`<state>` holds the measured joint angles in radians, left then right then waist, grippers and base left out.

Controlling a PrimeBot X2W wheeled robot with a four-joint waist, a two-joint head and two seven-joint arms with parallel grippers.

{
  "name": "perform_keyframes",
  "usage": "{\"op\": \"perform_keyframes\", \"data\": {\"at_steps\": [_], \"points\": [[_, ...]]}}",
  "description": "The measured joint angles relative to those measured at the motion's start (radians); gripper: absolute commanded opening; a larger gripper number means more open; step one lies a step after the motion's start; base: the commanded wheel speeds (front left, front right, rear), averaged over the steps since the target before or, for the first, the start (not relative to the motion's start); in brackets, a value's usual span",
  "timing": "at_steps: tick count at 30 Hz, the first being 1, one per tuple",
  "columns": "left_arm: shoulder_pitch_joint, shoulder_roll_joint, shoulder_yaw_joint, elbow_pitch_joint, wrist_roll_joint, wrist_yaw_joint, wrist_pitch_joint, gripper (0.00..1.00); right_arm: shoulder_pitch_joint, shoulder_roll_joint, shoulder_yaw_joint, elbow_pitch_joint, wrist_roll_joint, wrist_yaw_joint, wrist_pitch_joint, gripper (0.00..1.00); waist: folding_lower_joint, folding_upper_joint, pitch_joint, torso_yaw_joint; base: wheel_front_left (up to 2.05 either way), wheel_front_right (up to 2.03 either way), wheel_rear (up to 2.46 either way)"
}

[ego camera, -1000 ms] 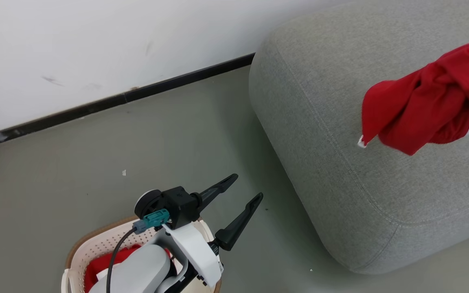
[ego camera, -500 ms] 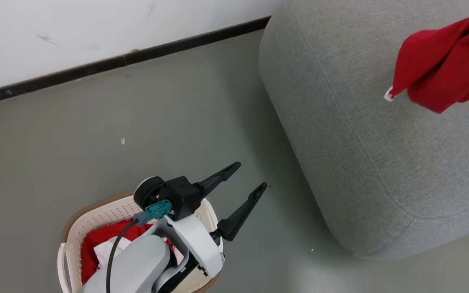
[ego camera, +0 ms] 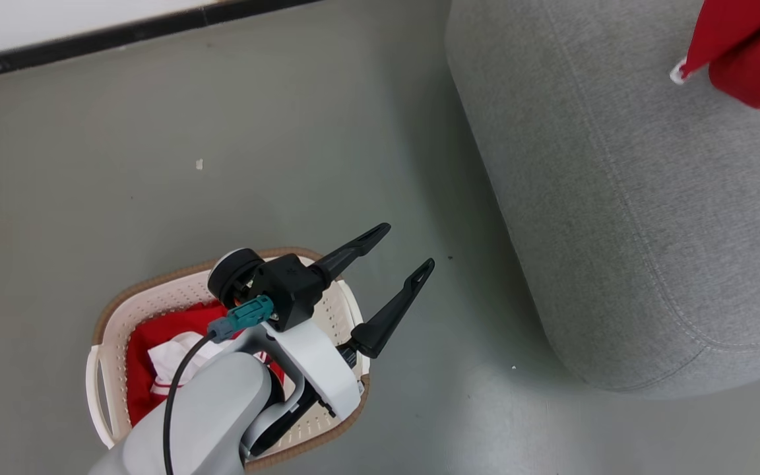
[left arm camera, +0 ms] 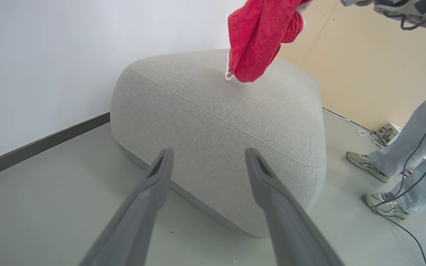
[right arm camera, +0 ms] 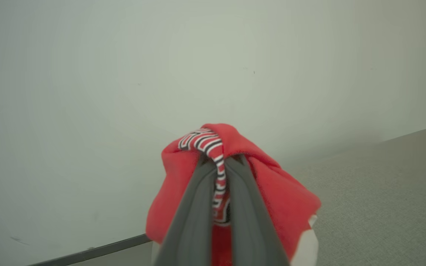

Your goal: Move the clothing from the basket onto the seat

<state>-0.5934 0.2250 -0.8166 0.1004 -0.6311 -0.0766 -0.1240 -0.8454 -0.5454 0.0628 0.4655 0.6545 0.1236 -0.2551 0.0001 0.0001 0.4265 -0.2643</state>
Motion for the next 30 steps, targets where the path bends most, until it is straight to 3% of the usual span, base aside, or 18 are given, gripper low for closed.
{"op": "perform_keyframes", "data": {"at_steps": [12,30], "points": [[-0.053,0.011,0.007,-0.036,0.017,0.005,0.018,1.00,-0.064,-0.020,0.005,0.070,-0.006,0.001,0.000,0.00,0.0000,0.0000,0.105,0.025,0.00,0.00,0.00],[-0.117,0.036,0.021,-0.045,0.047,0.002,0.026,1.00,-0.025,0.037,0.012,0.186,-0.013,0.001,0.000,0.00,0.0000,-0.0001,0.194,0.025,0.00,0.00,0.00]]}}
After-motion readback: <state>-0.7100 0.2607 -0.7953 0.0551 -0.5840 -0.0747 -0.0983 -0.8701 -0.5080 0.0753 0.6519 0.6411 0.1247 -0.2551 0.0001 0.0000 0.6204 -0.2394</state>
